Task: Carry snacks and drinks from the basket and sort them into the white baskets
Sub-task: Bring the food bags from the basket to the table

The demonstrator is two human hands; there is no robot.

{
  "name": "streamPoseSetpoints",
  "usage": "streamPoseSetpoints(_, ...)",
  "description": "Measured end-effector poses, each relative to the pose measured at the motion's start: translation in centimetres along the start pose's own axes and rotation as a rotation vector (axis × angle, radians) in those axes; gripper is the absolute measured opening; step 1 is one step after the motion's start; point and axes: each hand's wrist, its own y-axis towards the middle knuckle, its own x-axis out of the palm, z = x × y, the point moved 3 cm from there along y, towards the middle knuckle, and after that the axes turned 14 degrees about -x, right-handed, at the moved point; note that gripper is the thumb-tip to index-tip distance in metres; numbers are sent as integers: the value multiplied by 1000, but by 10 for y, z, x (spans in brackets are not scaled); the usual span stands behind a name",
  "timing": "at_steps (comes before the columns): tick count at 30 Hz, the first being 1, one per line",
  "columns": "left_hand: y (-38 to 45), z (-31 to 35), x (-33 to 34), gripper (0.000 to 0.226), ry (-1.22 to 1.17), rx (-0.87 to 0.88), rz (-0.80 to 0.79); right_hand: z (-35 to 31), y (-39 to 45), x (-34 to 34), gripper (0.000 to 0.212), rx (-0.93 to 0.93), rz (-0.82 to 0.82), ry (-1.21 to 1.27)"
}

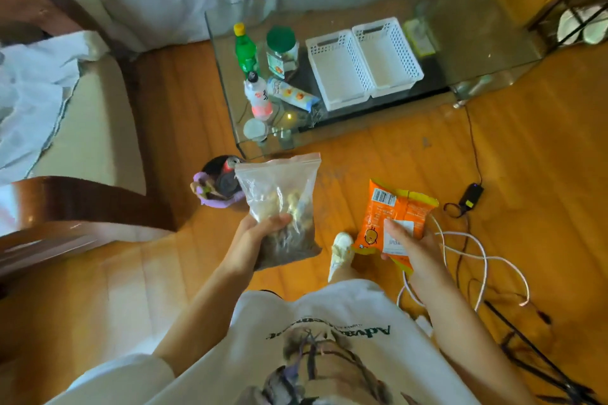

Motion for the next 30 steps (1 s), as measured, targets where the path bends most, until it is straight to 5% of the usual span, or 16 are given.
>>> streamPoseSetpoints(6, 57, 84, 47, 17, -124, 63, 31, -76, 106, 2, 41, -20, -120, -89)
streamPoseSetpoints(11, 95, 126, 48, 30, -239, 39, 78, -111, 172, 27, 35, 5, -192, -115)
streamPoseSetpoints(15, 135, 154, 35, 19, -300, -7, 139, -127, 224, 58, 35, 22, -233, -127)
streamPoseSetpoints(30, 316, 360, -15, 32, -291, -13, 91, -223, 437, 208, 31, -44, -165, -164)
